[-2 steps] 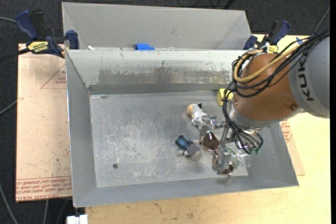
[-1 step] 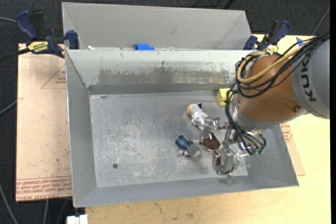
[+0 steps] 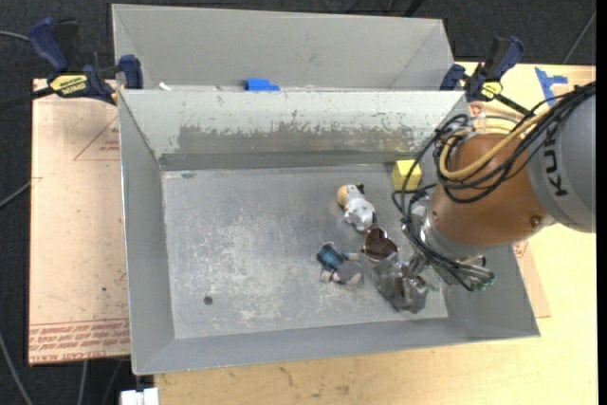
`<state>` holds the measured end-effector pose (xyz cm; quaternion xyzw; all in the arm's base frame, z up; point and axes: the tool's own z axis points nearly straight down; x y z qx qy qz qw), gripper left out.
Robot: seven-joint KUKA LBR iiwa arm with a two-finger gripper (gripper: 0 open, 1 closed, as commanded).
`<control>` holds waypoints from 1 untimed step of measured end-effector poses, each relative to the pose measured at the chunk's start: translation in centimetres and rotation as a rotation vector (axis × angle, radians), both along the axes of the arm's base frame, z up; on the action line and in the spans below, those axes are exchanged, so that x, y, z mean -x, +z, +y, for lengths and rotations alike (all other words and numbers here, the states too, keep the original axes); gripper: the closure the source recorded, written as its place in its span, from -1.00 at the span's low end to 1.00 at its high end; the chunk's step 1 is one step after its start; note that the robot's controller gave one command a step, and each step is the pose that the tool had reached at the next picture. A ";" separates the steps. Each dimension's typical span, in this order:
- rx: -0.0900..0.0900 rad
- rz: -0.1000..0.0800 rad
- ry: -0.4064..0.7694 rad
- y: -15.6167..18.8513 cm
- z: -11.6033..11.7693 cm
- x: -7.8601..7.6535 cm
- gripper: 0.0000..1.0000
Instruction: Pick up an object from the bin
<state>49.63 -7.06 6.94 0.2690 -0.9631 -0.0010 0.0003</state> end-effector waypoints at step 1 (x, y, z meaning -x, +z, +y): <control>0.000 -0.010 0.000 0.1 0.0 -0.3 -1.00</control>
Offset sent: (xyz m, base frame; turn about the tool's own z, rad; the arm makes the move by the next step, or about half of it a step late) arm 0.0000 0.0000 0.0000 0.0000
